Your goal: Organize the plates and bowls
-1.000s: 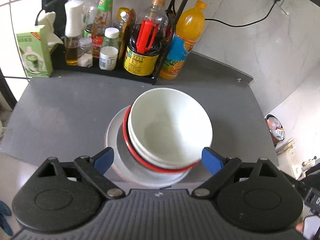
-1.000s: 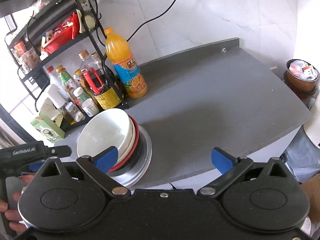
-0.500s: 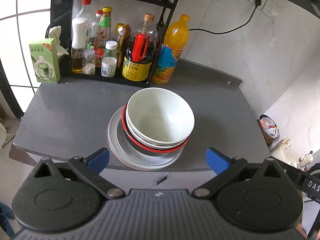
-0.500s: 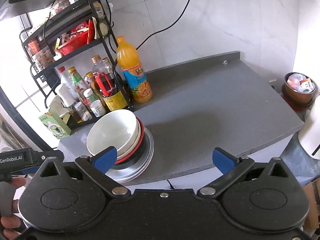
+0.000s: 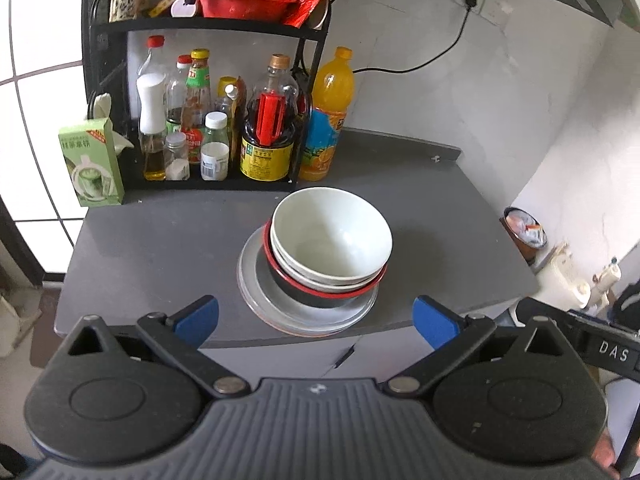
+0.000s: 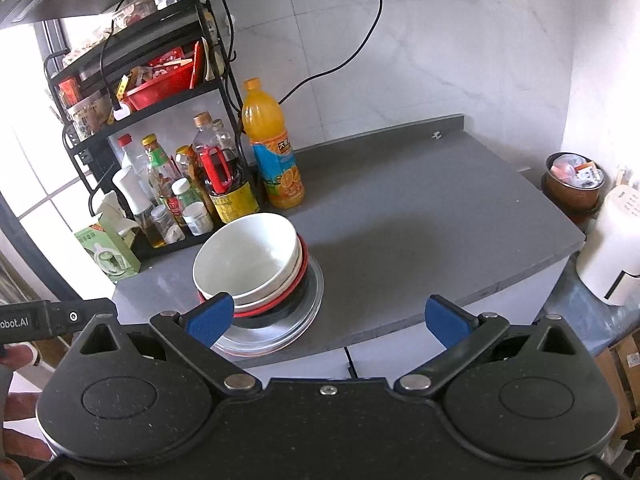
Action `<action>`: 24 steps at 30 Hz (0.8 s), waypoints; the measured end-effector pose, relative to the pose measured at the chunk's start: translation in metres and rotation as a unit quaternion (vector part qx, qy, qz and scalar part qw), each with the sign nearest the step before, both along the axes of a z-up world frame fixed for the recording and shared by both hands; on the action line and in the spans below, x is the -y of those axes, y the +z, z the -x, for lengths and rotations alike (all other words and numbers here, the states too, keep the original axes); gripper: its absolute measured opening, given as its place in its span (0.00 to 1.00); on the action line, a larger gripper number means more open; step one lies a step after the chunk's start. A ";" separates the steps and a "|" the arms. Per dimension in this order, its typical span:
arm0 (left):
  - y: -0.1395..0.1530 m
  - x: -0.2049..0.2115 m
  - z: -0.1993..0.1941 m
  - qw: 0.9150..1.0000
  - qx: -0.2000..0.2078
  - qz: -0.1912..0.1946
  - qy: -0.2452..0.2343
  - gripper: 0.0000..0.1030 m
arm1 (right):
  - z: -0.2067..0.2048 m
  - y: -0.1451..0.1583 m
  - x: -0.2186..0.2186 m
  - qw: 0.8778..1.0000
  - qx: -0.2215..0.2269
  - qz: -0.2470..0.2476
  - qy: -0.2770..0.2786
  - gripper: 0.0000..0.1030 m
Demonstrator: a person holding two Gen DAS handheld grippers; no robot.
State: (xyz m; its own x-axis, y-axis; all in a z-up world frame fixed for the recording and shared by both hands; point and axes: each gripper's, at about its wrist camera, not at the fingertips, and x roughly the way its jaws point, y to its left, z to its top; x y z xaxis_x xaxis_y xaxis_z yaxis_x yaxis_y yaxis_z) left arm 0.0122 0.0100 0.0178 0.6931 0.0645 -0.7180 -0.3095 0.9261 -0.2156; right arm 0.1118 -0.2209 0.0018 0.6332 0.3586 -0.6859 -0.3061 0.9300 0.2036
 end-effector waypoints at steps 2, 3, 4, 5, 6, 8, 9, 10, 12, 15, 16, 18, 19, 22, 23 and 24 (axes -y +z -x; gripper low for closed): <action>0.001 -0.004 0.005 1.000 0.001 -0.004 -0.008 0.99 | 0.008 0.003 -0.003 1.000 0.002 -0.004 -0.007 1.00; 0.001 -0.005 0.008 1.000 0.001 -0.005 -0.012 0.99 | 0.013 0.003 -0.005 1.000 0.003 -0.003 -0.011 1.00; 0.001 -0.007 0.011 1.000 0.001 -0.004 -0.017 0.99 | 0.017 0.004 -0.007 1.000 0.005 0.003 -0.017 1.00; 0.001 -0.009 0.014 1.000 0.002 -0.002 -0.022 0.99 | 0.021 0.004 -0.010 1.000 0.005 0.008 -0.020 1.00; 0.000 -0.010 0.017 1.000 0.003 -0.002 -0.024 0.99 | 0.024 0.004 -0.012 1.000 0.004 0.009 -0.020 1.00; 0.000 -0.013 0.022 1.000 0.003 -0.003 -0.029 0.99 | 0.029 0.004 -0.014 1.000 -0.001 0.006 -0.025 1.00; 0.000 -0.015 0.024 1.000 0.003 -0.005 -0.031 0.99 | 0.033 0.004 -0.014 1.000 -0.001 0.006 -0.027 1.00; -0.001 -0.016 0.027 0.999 0.001 -0.004 -0.032 0.99 | 0.036 0.005 -0.015 1.000 0.000 0.007 -0.027 1.00; -0.001 -0.021 0.031 0.999 0.002 0.005 -0.034 0.99 | 0.044 0.007 -0.016 1.000 0.006 0.008 -0.025 1.00; -0.001 -0.023 0.038 0.999 0.004 -0.001 -0.039 0.99 | 0.054 0.010 -0.018 0.999 0.016 0.007 -0.028 1.00; -0.001 -0.023 0.040 0.999 0.003 -0.003 -0.042 0.99 | 0.056 0.011 -0.018 0.999 0.016 0.008 -0.030 1.00; -0.001 -0.024 0.043 0.999 0.003 -0.005 -0.049 0.99 | 0.061 0.012 -0.020 0.999 0.018 0.013 -0.036 1.00; -0.002 -0.025 0.045 0.999 0.004 -0.005 -0.052 0.99 | 0.064 0.013 -0.021 0.999 0.021 0.017 -0.040 1.00; -0.003 -0.027 0.050 0.998 0.005 -0.009 -0.058 0.99 | 0.071 0.013 -0.023 0.998 0.025 0.023 -0.046 1.00; -0.003 -0.027 0.051 0.998 0.005 -0.008 -0.059 0.99 | 0.073 0.013 -0.024 0.998 0.024 0.021 -0.047 1.00; -0.003 -0.028 0.052 0.998 0.005 -0.008 -0.061 0.99 | 0.074 0.013 -0.024 0.998 0.023 0.020 -0.048 1.00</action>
State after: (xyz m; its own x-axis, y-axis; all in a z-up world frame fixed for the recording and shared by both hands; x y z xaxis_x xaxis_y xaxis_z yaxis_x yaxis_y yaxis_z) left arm -0.0398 0.0380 0.0146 0.7032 -0.0099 -0.7109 -0.1919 0.9601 -0.2032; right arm 0.0375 -0.1967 0.0144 0.6948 0.2677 -0.6675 -0.2235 0.9626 0.1533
